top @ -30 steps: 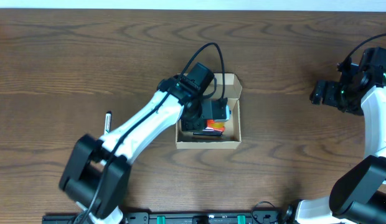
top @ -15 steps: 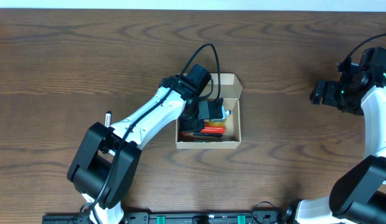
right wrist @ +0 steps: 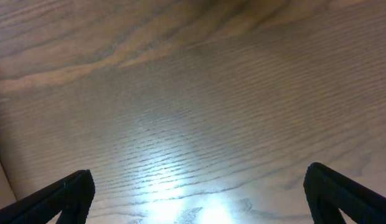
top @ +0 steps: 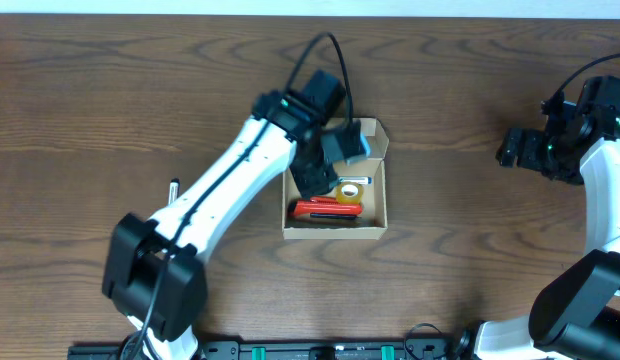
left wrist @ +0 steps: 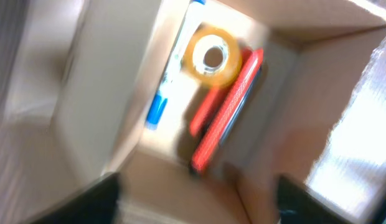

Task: Pack container
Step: 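Carry the red utility knife into the box and release it, then move left gripper back to the white marker and grasp it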

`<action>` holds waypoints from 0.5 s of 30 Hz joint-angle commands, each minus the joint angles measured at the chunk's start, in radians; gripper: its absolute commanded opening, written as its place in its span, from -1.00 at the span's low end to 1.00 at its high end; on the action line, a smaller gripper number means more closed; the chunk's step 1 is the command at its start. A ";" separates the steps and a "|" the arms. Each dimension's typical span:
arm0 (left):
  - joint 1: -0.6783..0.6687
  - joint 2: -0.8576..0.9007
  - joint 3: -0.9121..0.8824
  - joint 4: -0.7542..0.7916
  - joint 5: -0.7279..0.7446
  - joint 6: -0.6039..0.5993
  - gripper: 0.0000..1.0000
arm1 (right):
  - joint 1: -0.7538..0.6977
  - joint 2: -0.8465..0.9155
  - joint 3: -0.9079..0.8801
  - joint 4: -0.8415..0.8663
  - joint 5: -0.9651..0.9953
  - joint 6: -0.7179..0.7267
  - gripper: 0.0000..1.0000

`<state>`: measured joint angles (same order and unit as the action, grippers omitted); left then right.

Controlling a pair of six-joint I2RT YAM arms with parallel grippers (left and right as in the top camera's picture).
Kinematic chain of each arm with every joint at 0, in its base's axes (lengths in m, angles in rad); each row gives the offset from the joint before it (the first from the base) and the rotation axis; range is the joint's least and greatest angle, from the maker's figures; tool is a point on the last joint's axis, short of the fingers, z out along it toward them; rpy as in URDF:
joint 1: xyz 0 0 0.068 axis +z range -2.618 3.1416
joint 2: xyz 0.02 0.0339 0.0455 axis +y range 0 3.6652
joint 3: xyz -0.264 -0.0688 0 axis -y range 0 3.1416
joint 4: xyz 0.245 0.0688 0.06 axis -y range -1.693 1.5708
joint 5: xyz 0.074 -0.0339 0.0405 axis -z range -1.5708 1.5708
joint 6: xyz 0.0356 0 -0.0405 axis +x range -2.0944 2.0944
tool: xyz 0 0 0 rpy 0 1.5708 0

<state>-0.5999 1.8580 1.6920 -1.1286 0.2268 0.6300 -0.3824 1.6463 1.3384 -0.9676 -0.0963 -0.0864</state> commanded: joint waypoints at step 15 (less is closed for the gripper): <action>0.449 -0.096 0.170 -0.310 -0.182 -0.421 0.91 | -0.003 -0.012 -0.003 0.006 -0.017 0.011 0.98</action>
<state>-0.1970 1.7889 1.8759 -1.4342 0.0410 0.2569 -0.3824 1.6463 1.3384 -0.9665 -0.1017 -0.0864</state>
